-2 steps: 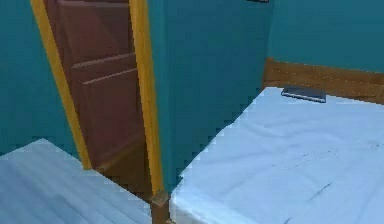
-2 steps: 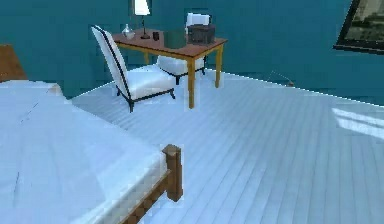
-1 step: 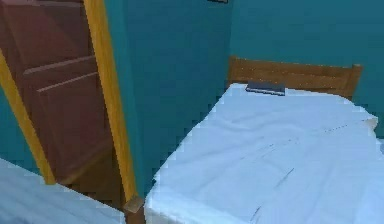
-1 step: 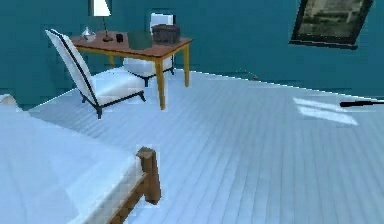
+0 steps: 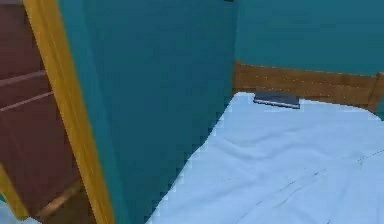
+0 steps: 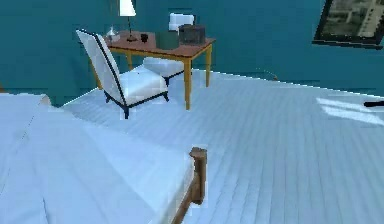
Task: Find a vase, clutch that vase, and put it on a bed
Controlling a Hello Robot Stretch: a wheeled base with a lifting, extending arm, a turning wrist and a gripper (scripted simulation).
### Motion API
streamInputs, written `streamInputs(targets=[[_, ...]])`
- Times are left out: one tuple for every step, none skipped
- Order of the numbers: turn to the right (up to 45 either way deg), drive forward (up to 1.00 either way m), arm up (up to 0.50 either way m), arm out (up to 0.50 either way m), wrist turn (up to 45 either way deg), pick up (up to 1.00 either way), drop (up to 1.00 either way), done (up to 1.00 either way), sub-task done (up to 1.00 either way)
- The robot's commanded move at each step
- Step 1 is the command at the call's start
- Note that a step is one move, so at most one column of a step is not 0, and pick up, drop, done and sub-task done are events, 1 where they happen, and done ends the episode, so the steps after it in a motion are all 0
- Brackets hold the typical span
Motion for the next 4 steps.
streamInputs(targets=[[-45.0, 0.0, 0.0, 0.0, 0.0, 0.0, 0.0, 0.0, 0.0], [-18.0, 0.0, 0.0, 0.0, 0.0, 0.0, 0.0, 0.0, 0.0], [0.0, 0.6, 0.0, 0.0, 0.0, 0.0, 0.0, 0.0, 0.0], [12.0, 0.0, 0.0, 0.0, 0.0, 0.0, 0.0, 0.0, 0.0]])
